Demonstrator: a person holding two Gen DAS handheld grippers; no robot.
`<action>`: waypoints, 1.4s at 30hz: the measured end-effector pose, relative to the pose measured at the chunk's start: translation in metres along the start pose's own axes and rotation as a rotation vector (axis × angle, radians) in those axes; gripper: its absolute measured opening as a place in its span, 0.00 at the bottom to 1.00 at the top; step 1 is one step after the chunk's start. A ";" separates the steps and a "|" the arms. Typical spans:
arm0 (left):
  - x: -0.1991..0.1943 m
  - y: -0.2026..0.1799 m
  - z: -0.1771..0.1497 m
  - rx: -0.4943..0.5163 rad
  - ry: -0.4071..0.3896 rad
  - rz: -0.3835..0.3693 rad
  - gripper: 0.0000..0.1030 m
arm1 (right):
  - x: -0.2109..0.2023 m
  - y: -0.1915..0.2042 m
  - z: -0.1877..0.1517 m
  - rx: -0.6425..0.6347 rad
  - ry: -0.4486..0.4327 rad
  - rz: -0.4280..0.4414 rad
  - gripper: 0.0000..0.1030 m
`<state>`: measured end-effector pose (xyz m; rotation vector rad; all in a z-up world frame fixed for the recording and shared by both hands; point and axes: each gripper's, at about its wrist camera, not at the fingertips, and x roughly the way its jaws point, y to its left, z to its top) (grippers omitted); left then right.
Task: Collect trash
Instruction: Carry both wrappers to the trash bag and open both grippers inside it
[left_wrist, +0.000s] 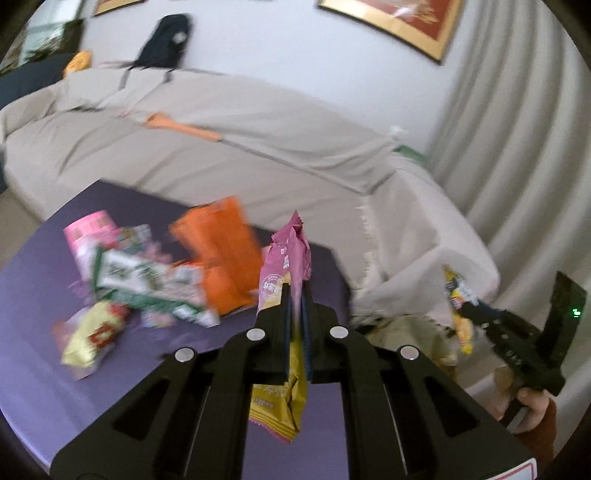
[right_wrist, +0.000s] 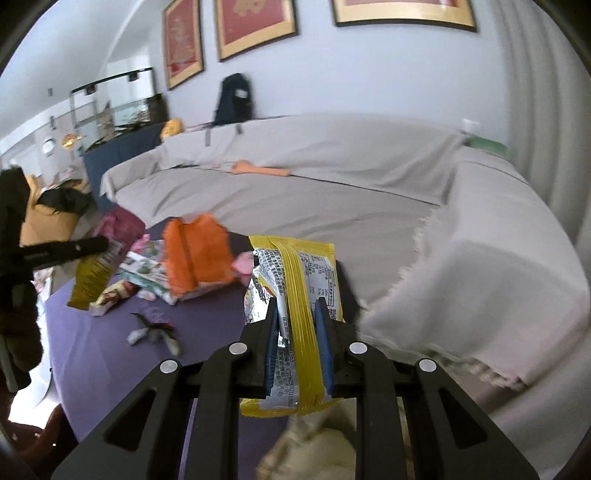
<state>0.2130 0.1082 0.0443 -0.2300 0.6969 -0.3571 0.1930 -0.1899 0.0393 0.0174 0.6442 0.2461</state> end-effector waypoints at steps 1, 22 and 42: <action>0.006 -0.017 0.001 0.021 -0.001 -0.029 0.05 | -0.003 -0.006 -0.001 0.012 0.000 -0.013 0.19; 0.145 -0.192 -0.052 0.211 0.262 -0.430 0.05 | -0.052 -0.113 -0.050 0.110 -0.032 -0.245 0.19; 0.213 -0.173 -0.096 0.138 0.376 -0.388 0.38 | -0.002 -0.128 -0.079 0.197 0.044 -0.187 0.19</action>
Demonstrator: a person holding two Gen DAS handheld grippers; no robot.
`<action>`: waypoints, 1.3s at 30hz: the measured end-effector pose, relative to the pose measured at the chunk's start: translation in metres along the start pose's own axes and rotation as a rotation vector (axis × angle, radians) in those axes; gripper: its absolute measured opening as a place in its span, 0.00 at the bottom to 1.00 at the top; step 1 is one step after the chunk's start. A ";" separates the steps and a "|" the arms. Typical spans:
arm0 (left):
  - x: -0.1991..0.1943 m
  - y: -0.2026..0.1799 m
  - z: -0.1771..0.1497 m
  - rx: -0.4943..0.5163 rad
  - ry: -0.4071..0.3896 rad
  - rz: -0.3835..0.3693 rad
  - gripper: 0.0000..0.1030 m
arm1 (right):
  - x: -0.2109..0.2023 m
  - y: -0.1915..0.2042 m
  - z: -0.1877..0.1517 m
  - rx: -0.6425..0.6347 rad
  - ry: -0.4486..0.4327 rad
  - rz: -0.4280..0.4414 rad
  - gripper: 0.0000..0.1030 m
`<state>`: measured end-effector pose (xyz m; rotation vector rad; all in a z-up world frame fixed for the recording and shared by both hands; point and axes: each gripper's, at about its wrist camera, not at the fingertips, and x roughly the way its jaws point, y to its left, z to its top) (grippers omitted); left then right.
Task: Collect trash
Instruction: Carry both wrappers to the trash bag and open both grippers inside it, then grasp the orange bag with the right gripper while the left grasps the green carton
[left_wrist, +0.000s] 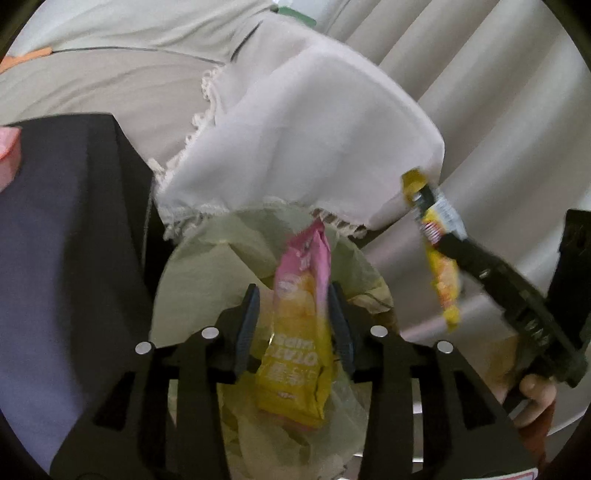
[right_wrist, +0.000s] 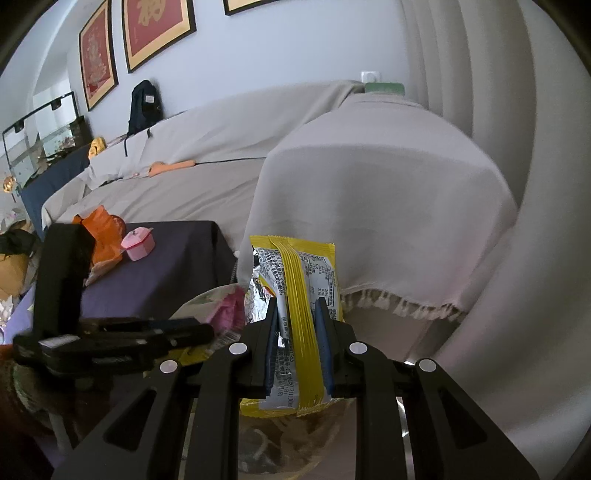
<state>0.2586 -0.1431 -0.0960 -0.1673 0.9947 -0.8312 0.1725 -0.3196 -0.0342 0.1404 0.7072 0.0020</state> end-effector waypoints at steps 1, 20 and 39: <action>-0.006 -0.001 0.001 0.003 -0.009 0.007 0.39 | 0.003 0.003 -0.001 -0.003 0.004 0.008 0.19; -0.128 0.049 -0.026 0.028 -0.231 0.267 0.55 | 0.104 0.069 -0.068 -0.125 0.332 0.012 0.19; -0.217 0.117 -0.067 -0.055 -0.333 0.371 0.61 | 0.030 0.099 -0.040 -0.095 0.144 0.084 0.49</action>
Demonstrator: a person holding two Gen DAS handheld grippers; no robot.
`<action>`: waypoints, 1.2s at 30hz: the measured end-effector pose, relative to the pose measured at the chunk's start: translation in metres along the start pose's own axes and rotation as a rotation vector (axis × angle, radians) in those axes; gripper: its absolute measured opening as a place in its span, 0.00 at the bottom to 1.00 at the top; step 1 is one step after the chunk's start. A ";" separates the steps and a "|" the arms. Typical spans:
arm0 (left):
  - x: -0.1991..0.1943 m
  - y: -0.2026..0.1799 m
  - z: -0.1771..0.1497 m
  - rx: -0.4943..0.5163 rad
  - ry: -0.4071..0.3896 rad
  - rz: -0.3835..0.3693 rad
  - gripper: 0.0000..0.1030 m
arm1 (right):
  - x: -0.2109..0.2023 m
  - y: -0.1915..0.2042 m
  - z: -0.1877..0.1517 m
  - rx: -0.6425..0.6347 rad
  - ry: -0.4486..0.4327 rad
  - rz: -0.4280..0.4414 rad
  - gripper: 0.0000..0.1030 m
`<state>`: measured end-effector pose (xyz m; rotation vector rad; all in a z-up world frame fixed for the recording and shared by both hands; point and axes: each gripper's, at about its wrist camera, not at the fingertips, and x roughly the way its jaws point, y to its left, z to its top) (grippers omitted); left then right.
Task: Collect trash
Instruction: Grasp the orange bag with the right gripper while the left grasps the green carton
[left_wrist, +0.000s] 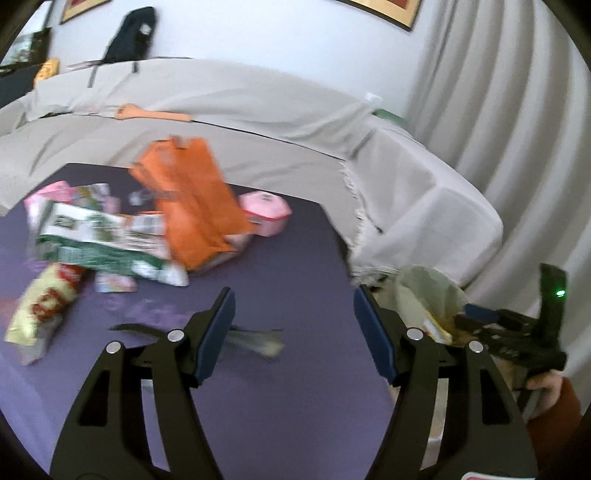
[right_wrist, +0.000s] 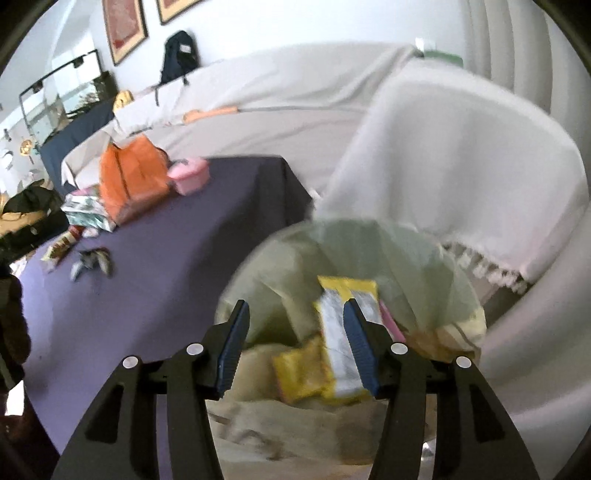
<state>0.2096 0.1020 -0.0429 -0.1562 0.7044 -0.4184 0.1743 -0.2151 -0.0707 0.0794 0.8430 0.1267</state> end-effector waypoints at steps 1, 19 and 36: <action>-0.006 0.012 -0.001 -0.008 -0.010 0.020 0.61 | -0.003 0.010 0.005 -0.013 -0.016 0.000 0.49; -0.019 0.159 0.012 -0.407 -0.033 0.134 0.61 | 0.047 0.140 0.038 -0.169 -0.035 0.054 0.49; -0.013 0.193 0.030 -0.522 -0.019 0.277 0.40 | 0.119 0.217 0.126 -0.192 0.000 0.367 0.49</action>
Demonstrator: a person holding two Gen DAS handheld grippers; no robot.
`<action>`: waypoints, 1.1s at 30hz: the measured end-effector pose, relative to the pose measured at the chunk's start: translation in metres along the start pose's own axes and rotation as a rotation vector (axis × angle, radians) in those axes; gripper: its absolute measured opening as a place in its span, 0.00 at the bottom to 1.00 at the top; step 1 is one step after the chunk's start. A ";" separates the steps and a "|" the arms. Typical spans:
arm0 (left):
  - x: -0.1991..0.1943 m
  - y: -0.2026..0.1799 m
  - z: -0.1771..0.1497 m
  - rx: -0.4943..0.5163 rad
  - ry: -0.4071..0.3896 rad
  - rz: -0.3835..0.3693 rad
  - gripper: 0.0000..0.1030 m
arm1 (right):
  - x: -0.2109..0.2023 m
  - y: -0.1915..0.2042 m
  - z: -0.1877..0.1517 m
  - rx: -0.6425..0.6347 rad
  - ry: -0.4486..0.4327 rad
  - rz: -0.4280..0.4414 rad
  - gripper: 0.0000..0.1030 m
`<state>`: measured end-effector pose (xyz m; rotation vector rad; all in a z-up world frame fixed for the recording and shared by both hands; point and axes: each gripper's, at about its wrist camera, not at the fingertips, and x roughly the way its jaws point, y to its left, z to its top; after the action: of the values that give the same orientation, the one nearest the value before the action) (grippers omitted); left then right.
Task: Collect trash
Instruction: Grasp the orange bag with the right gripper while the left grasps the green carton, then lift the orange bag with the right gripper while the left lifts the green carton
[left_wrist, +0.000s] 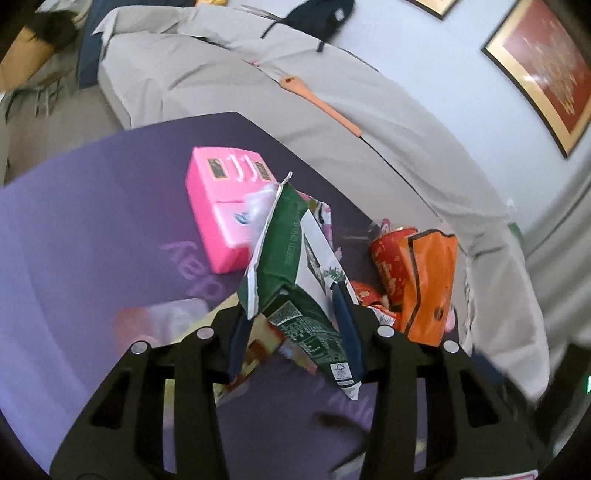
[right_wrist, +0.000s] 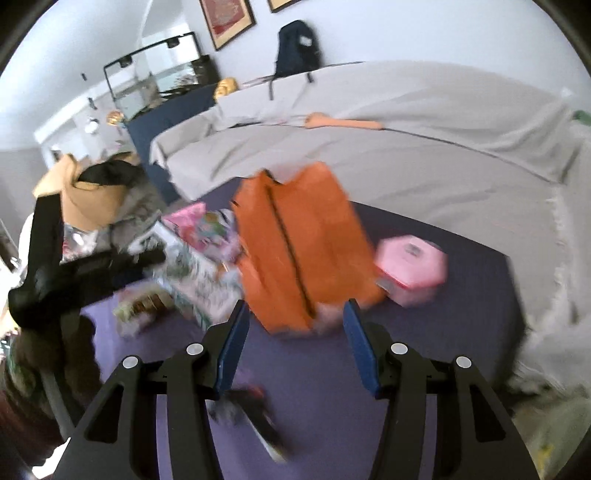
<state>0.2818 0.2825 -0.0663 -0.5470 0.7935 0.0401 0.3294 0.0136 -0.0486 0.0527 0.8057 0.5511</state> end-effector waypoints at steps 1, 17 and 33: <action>-0.006 0.005 0.001 0.023 0.020 -0.007 0.40 | 0.007 0.004 0.005 -0.005 0.004 0.001 0.49; -0.029 0.017 -0.003 0.083 0.046 -0.092 0.60 | 0.039 0.032 0.046 -0.073 0.036 -0.073 0.11; 0.014 -0.028 -0.030 -0.129 0.010 0.081 0.61 | -0.059 -0.012 -0.003 0.040 -0.047 -0.152 0.11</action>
<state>0.2782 0.2420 -0.0806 -0.6377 0.8265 0.1641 0.2998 -0.0254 -0.0139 0.0404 0.7678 0.3891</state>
